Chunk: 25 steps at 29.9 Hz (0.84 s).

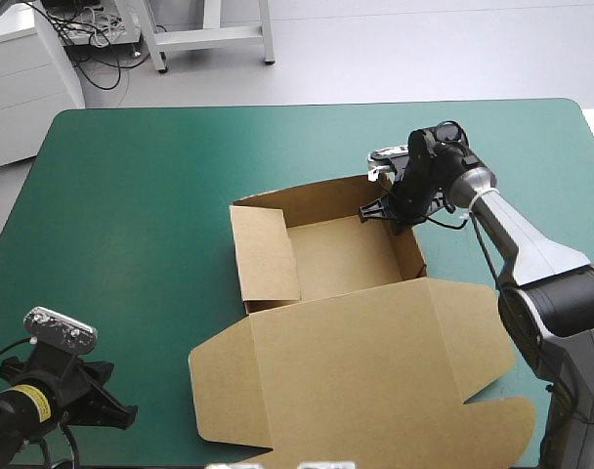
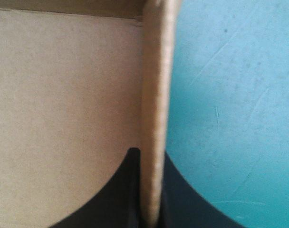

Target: Fold the box

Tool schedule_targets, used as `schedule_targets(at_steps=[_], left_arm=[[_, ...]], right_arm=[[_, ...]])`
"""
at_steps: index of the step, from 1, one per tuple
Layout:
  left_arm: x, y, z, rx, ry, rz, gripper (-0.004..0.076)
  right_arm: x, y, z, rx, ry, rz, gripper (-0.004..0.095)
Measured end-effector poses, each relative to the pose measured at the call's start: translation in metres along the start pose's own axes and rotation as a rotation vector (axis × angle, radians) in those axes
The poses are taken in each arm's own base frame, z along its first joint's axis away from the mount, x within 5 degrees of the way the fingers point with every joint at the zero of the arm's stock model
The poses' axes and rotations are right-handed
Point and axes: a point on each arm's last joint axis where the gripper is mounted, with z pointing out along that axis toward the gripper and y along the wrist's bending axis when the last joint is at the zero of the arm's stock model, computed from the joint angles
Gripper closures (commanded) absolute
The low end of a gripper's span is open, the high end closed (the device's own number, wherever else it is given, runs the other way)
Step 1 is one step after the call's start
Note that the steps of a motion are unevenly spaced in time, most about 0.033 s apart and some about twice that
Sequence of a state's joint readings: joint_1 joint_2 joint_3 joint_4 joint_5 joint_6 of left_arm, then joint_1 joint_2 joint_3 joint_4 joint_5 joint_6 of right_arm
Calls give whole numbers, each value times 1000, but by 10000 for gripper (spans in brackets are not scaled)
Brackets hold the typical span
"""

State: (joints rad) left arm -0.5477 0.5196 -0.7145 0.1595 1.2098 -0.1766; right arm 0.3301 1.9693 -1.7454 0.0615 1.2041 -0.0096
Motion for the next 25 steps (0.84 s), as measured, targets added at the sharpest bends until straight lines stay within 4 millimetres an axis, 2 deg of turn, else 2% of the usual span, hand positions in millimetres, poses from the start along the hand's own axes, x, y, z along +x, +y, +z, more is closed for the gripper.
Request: schedule_targets(at_steps=[6, 12, 14, 18, 25], left_arm=[[0, 0, 0, 0, -2, 0, 756], [-1, 0, 0, 1, -6, 0, 756], [-1, 0, 0, 1, -6, 0, 756], [-1, 0, 0, 1, -6, 0, 756], [0, -1, 0, 9, -3, -3, 756]], right_arm=[[-4, -3, -7, 33, -21, -44, 931], [-14, -17, -47, 65, -140, -122, 931], [-16, -30, -59, 83, -171, -107, 931], [-16, -75, -79, 135, -218, -24, 931], [6, -158, -91, 206, -212, 135, 931]])
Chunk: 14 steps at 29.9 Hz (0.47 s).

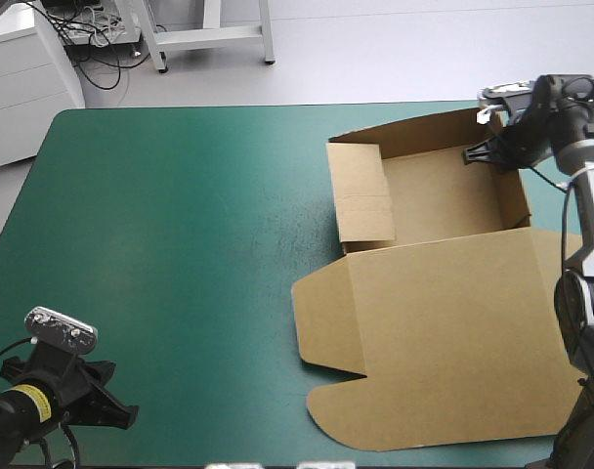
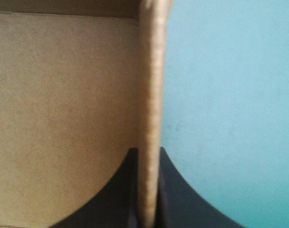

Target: Fold the box

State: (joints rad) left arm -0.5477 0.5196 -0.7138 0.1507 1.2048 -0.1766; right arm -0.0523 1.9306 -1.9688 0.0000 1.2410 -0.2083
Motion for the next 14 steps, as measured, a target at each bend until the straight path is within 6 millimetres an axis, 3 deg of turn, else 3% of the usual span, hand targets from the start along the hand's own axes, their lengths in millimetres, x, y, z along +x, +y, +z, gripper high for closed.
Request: schedule_targets(at_steps=[7, 14], left_arm=[[0, -1, 0, 6, 0, -2, 756], [0, -1, 0, 6, -1, -2, 756]], right_arm=[[23, -78, -3, 83, 17, 170, 931], [42, -127, -9, 151, -12, 279, 931]])
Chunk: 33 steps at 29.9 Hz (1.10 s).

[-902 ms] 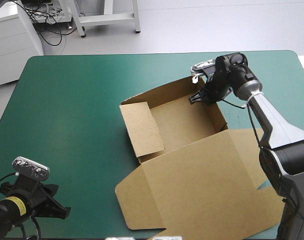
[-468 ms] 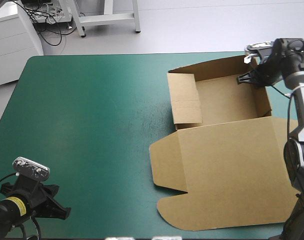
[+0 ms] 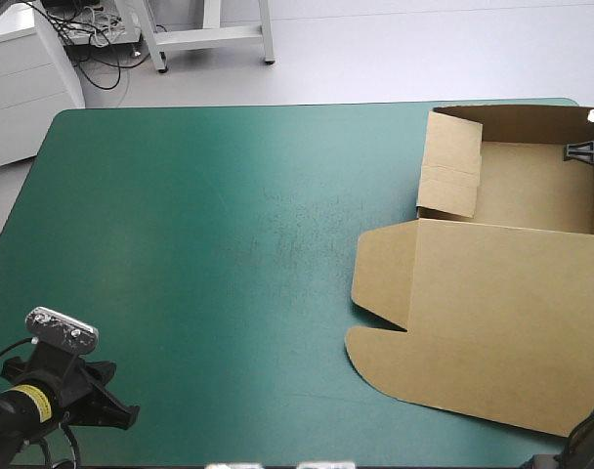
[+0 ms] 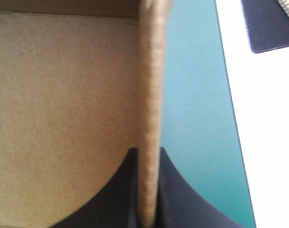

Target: Fold the box

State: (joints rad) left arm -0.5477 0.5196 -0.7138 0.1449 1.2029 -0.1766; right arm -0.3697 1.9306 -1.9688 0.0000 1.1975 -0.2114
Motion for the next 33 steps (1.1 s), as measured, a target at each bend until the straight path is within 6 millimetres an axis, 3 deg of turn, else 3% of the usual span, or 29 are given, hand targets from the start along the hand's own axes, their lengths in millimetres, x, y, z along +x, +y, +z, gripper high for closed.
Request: schedule_targets(at_steps=[4, 10, 13, 16, 21, 22, 24, 29, 33], left_arm=[[0, 0, 0, 0, -1, 0, 756], [0, 0, 0, 0, -1, 0, 756], [0, 0, 0, 0, -1, 0, 756], [0, 0, 0, 0, -1, 0, 756], [0, 0, 0, 0, -2, 0, 756], [0, 0, 0, 0, -2, 0, 756], [0, 0, 0, 0, -2, 0, 756], [0, 0, 0, 0, -2, 0, 756], [0, 0, 0, 1, -4, 0, 756]], right_arm=[[2, -15, 0, 26, -9, 26, 932], [3, -19, 2, 35, -6, 18, 931], [3, -20, 11, 34, 14, -2, 885], [4, -20, 24, 31, 38, -4, 694], [3, -20, 30, 29, 42, -3, 154], [3, -21, 30, 35, 38, -3, 76], [3, -22, 30, 49, 38, 4, 11], [4, -26, 23, 94, 38, 6, 70], [0, -26, -6, 100, -22, 18, 192]])
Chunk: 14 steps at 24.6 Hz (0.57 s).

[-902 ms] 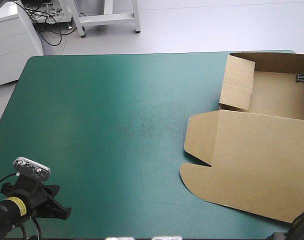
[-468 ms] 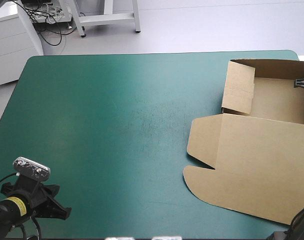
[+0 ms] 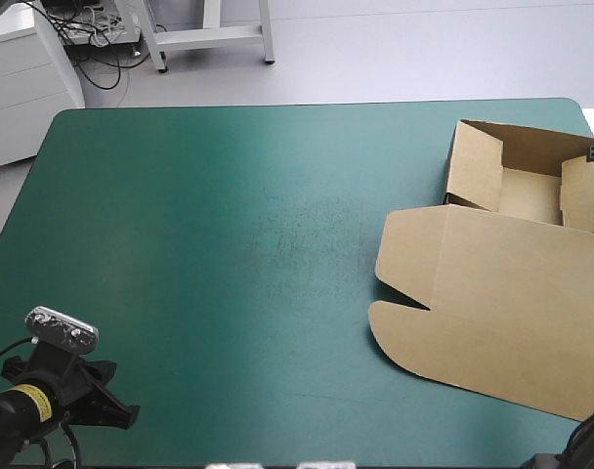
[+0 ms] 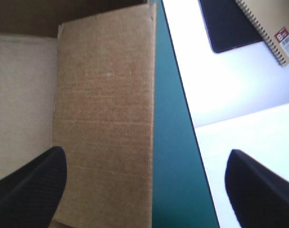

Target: Fold the box

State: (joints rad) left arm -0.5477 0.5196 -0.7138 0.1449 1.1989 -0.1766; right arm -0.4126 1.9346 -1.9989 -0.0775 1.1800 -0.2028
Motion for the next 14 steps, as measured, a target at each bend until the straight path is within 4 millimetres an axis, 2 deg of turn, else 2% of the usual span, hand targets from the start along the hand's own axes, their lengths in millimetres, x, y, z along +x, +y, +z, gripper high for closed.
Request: schedule_targets(at_steps=[7, 8, 11, 14], left_arm=[[-1, 1, 0, -7, -10, 3, 756], [-1, 1, 0, -7, -11, 3, 756], [-2, 1, 0, -7, -17, 4, 756], [-2, 1, 0, -7, -22, 4, 756]], right_arm=[[2, -1, -71, -16, -114, 27, 521], [3, 0, -79, -32, -126, 33, 646], [3, 13, -107, -179, -213, 62, 905], [5, 26, -133, -288, -287, 56, 926]])
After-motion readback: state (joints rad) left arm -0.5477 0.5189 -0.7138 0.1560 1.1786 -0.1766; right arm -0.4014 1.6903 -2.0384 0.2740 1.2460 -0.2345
